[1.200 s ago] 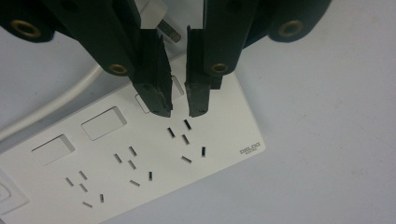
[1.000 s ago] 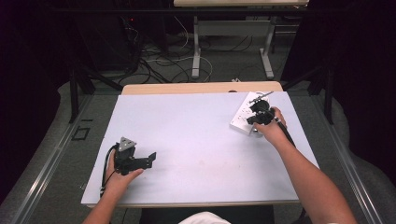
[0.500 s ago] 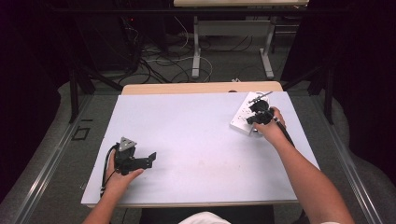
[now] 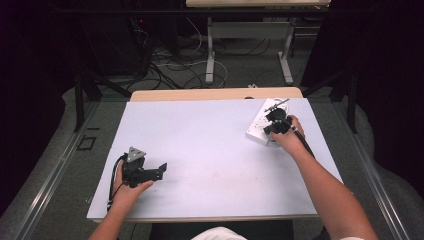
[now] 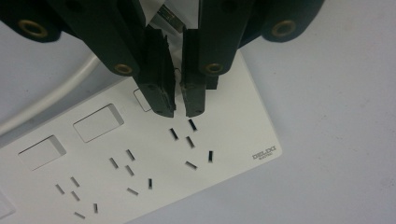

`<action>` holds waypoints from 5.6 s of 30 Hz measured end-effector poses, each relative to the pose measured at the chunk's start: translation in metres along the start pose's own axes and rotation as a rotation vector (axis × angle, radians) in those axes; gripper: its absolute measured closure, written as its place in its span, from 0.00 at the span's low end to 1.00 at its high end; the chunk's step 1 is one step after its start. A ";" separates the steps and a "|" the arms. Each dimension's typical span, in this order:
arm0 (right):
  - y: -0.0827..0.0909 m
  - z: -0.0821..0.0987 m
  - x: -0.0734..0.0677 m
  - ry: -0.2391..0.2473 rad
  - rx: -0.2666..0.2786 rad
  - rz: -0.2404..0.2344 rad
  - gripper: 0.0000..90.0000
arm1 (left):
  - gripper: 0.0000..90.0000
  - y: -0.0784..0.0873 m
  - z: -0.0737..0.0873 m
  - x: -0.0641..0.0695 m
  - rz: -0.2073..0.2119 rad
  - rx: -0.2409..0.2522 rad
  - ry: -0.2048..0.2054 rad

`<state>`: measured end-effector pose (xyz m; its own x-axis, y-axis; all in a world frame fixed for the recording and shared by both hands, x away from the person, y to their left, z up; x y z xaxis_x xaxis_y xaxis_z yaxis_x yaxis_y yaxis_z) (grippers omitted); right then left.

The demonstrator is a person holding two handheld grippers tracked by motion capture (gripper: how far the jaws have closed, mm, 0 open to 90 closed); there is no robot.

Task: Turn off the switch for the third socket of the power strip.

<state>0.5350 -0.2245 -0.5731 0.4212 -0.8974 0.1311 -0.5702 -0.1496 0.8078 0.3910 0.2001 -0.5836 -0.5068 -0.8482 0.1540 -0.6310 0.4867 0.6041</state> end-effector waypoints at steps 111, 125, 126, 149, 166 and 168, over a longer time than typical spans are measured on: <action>0.031 -0.010 -0.017 -0.022 0.150 -0.016 0.40 | 0.06 -0.002 0.003 -0.003 0.003 -0.014 0.013; 0.049 -0.012 -0.034 -0.034 0.204 -0.040 0.27 | 0.06 -0.003 0.002 -0.005 -0.013 0.000 0.012; 0.051 -0.012 -0.035 -0.034 0.211 -0.045 0.26 | 0.06 -0.003 0.002 -0.004 -0.013 0.002 0.010; 0.081 0.005 -0.049 -0.030 0.314 -0.092 0.17 | 0.06 0.001 0.004 -0.003 -0.010 -0.002 0.019; 0.106 0.035 -0.045 -0.081 0.371 -0.086 0.12 | 0.02 0.000 0.003 0.001 0.005 0.020 0.019; 0.106 0.038 -0.044 -0.078 0.373 -0.079 0.10 | 0.01 0.000 0.003 0.001 0.007 0.022 0.019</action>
<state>0.4290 -0.2165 -0.5152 0.4273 -0.9039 0.0217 -0.7619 -0.3470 0.5469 0.3889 0.1997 -0.5856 -0.5000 -0.8485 0.1734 -0.6401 0.4970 0.5859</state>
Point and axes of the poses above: each handheld gripper's, and its own axes: y roughly backward along the jaws, z roughly out of its underside, x roughly to its right, the point moved 7 cm from there along -y, roughly forward along the jaws, and after that the axes turned 7 degrees about z, right-handed, at the moved point
